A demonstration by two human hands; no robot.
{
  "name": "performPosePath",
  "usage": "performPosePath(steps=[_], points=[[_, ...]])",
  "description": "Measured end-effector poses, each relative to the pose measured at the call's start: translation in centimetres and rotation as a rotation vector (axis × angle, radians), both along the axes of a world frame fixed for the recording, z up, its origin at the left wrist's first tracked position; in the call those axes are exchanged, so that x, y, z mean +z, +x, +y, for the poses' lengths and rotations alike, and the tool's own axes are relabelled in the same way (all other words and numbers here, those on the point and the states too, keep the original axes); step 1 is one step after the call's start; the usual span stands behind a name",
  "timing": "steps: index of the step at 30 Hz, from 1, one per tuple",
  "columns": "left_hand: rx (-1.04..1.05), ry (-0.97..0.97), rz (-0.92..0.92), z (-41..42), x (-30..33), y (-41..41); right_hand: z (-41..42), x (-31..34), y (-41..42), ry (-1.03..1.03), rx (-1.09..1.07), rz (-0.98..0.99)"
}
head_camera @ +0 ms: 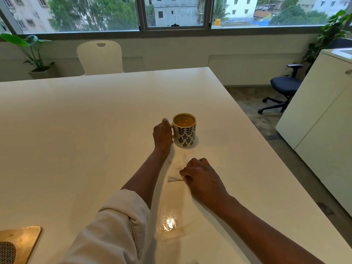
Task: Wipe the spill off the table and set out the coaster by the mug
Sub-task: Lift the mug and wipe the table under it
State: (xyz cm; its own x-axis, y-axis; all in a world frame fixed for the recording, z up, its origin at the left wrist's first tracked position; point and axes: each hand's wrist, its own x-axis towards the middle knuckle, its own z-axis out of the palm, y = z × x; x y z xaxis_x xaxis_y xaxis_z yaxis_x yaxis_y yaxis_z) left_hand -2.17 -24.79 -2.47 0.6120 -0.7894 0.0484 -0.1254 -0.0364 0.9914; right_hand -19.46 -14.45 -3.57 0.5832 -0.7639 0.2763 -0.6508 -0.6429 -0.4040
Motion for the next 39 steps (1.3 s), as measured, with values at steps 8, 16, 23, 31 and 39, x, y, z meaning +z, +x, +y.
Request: performPosePath(steps=[8,16,23,31,39], points=[[-0.047,-0.019,-0.019,0.3,-0.4,0.4,0.1,-0.2,0.1,0.004,-0.014,-0.004],[-0.051,0.059,-0.229,3.3,-1.6,3.5,0.3,-0.4,0.1,0.053,-0.048,-0.024],[-0.168,0.213,-0.939,11.3,-2.8,8.9,1.1,-0.6,0.8,0.183,-0.103,-0.028],[-0.282,0.606,-1.105,18.5,-3.5,10.2,3.7,0.8,2.5,0.196,-0.111,0.251],[-0.310,0.678,-1.090,21.3,-3.5,10.1,14.2,1.8,5.0,0.154,0.101,0.423]])
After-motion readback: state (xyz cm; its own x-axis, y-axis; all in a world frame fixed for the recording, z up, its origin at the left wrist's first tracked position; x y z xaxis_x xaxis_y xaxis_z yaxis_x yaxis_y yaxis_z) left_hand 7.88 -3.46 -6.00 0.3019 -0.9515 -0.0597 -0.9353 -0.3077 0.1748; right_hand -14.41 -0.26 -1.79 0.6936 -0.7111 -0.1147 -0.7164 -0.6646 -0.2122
